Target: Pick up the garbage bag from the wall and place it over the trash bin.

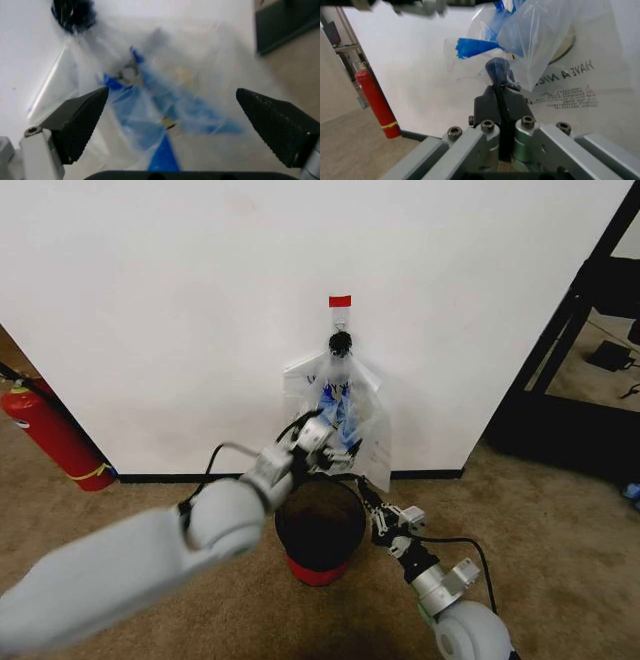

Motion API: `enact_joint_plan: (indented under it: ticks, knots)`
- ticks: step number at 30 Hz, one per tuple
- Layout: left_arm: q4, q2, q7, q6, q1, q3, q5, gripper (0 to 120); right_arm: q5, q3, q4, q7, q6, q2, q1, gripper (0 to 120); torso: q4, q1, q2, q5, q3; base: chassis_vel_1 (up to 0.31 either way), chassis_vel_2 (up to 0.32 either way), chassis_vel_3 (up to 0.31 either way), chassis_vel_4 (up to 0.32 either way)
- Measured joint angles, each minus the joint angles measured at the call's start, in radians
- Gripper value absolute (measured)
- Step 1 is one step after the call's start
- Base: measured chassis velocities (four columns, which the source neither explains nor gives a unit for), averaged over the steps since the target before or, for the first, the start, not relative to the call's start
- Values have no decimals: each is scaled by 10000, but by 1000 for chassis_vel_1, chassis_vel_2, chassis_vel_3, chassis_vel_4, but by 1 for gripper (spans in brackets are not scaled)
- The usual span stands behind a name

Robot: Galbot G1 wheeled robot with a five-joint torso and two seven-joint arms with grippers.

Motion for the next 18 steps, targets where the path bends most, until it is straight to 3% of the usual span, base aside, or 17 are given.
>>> enact_joint_plan:
  ticks: [5, 7, 10, 15, 18]
  knots:
    - [80, 130, -176, 1088, -352, 467, -18, 95, 16, 88, 98, -29, 24, -14, -94, 0, -4, 0, 0, 1, 0, 0, 0, 0, 0]
    - [69, 146, -182, 1120, -352, 475, -42, 95, 17, 91, 102, -29, 24, -15, -95, 0, -3, 0, 0, 1, 0, 0, 0, 0, 0]
    - [-114, 299, -378, 1619, -350, 494, -627, 93, 65, 109, 134, -36, 25, -34, -94, 0, 1, -2, 0, 0, -1, 0, 0, 0, 0]
    - [-135, 268, -480, 1969, -558, 618, -1010, 77, 84, 97, 137, -39, 30, -31, -93, 0, -3, -1, 1, 0, -1, 0, 0, 0, 0]
    - [-124, 140, -653, 2264, -805, 817, -1369, 62, 82, 73, 146, -47, 33, -10, -122, 0, -5, -1, 1, 0, -1, 0, 0, 0, 0]
